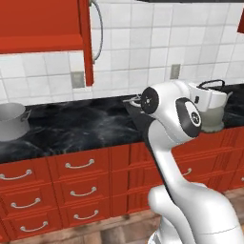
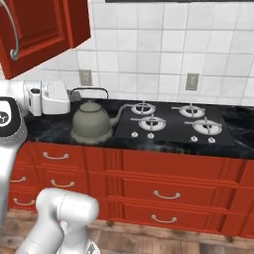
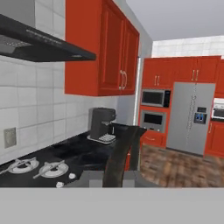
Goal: Pick the kettle from the cabinet and place it on a stove burner. Then pick the pot from the counter and place it on another stove burner. Finally, turn both burners on.
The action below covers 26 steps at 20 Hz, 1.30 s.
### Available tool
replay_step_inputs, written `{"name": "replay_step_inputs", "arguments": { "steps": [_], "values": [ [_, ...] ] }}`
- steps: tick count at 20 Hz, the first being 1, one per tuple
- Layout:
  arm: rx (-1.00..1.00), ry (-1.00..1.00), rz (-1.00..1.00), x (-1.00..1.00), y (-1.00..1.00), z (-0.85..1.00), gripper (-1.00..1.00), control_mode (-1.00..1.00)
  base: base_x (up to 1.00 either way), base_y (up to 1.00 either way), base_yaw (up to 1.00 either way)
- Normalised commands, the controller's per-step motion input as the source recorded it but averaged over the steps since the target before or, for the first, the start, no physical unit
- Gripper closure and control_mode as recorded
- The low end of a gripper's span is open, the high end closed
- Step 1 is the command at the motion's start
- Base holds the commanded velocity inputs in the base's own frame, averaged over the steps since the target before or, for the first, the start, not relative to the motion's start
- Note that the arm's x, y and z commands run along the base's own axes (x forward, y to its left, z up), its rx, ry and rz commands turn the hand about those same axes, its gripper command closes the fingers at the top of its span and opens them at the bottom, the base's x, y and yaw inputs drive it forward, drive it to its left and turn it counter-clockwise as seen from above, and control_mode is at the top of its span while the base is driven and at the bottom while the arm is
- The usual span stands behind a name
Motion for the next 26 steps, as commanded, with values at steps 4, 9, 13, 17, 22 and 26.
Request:
{"name": "replay_step_inputs", "arguments": {
  "steps": [4, 9, 13, 17, 22, 26],
  "values": [
    [0.00, 0.00, 0.00, 0.00, 0.00, 0.00, 1.00, 1.00, 0.60, -0.26, 0.00],
    [0.00, 0.00, 0.00, 0.00, 0.00, 0.00, 1.00, 1.00, 0.53, -0.49, 0.00],
    [0.00, 0.00, 0.00, 0.00, 0.00, 0.00, 1.00, 1.00, 0.50, -0.53, 0.00],
    [0.00, 0.00, 0.00, 0.00, 0.00, 0.00, 1.00, 1.00, 0.49, -0.50, 0.00],
    [0.00, 0.00, 0.00, 0.00, 0.00, 0.00, 1.00, 1.00, 0.48, -0.47, 0.00],
    [0.00, 0.00, 0.00, 0.00, 0.00, 0.00, 1.00, 1.00, 0.51, -0.42, 0.01]
  ]
}}
